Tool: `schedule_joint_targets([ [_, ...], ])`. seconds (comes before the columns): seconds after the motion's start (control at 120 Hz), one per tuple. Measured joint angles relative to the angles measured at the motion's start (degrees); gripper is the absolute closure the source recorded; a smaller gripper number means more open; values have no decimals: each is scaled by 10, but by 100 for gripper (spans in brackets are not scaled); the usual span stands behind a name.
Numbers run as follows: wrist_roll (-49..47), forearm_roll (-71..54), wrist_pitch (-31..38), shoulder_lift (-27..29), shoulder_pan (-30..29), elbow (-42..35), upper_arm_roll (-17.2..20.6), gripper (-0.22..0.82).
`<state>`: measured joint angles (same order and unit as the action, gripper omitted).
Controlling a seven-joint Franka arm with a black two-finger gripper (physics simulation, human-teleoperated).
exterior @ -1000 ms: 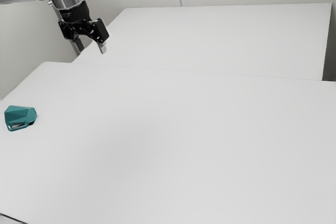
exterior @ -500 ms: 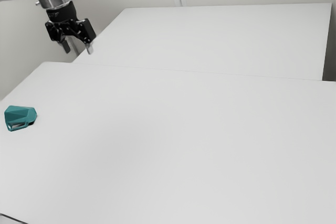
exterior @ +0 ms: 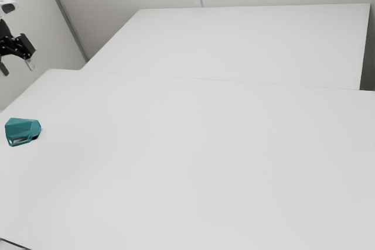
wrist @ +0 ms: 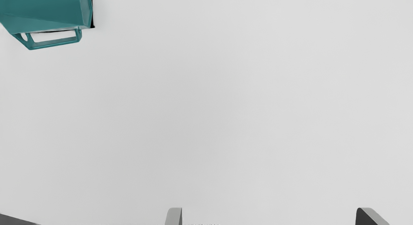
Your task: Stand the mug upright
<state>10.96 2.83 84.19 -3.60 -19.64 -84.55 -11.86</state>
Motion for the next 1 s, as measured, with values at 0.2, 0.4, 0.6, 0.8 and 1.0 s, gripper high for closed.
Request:
schedule_joint_targets([
  [0.2,60,48,14,-24,-92,14,0,2],
  [0.4,142,113,43,-71,-187,23,-2,2],
  [0.6,250,204,71,-114,-271,42,-3,2],
  [0.8,368,291,83,-187,-331,88,-5,2],
  [1.0,471,344,91,-249,-361,128,-8,2],
])
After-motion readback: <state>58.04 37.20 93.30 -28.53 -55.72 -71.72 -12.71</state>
